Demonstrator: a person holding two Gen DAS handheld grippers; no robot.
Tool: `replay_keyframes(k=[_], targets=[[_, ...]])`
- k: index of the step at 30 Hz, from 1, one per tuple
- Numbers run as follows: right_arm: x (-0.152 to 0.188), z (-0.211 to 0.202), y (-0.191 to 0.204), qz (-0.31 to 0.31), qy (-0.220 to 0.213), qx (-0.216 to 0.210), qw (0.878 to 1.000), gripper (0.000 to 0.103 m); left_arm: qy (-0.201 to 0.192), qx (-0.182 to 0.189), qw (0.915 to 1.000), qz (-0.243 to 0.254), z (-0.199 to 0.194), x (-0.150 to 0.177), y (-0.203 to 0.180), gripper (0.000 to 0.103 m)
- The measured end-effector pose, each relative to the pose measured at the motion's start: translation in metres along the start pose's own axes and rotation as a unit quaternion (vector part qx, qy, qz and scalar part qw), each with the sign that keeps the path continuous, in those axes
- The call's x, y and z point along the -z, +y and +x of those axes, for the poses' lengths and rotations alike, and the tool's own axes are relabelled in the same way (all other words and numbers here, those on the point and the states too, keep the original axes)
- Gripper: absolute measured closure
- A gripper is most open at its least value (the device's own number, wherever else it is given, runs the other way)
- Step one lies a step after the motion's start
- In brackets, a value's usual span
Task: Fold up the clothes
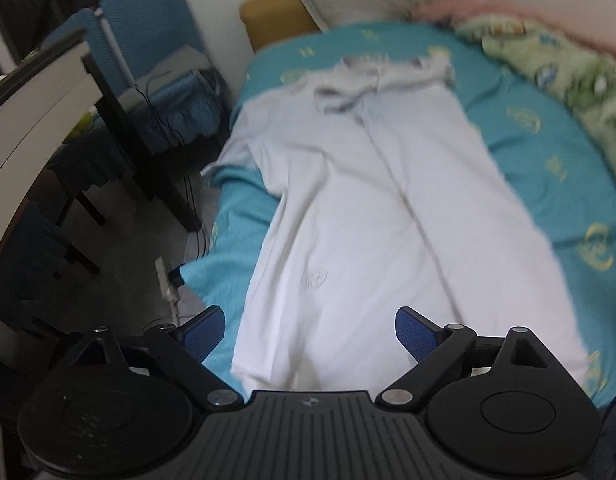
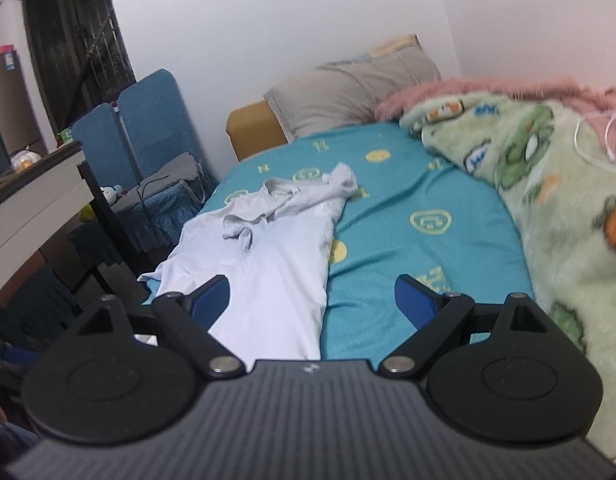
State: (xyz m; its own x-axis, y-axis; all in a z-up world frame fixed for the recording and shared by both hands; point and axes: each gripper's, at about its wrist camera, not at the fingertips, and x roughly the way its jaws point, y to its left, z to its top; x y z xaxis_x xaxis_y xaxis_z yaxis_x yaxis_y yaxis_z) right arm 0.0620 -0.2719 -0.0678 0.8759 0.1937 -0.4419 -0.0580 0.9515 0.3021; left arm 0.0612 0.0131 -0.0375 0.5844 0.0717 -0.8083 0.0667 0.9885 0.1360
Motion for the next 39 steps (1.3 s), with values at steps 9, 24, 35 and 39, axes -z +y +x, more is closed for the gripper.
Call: replay_keyframes(k=[9,24,35,39], targets=[[-0.065,-0.059,0.042,0.02,0.002,-0.006,1.0,0.012,-0.103,0.089,0.9861,-0.095,-0.075,-0.02,-0.001,0.001],[-0.175,-0.1,0.131,-0.083,0.023,0.003,0.996,0.012,-0.128,0.083,0.9781,-0.142,-0.142,-0.053,0.007,0.0],[-0.15,0.071,0.237,-0.239,0.056,-0.021,0.969,0.013,-0.155,0.041,0.9764,-0.145,-0.033,-0.035,0.084,0.0],[-0.112,0.159,0.279,-0.271,0.08,-0.069,0.957,0.013,-0.144,0.024,0.9777,-0.151,0.011,-0.027,0.108,0.001]])
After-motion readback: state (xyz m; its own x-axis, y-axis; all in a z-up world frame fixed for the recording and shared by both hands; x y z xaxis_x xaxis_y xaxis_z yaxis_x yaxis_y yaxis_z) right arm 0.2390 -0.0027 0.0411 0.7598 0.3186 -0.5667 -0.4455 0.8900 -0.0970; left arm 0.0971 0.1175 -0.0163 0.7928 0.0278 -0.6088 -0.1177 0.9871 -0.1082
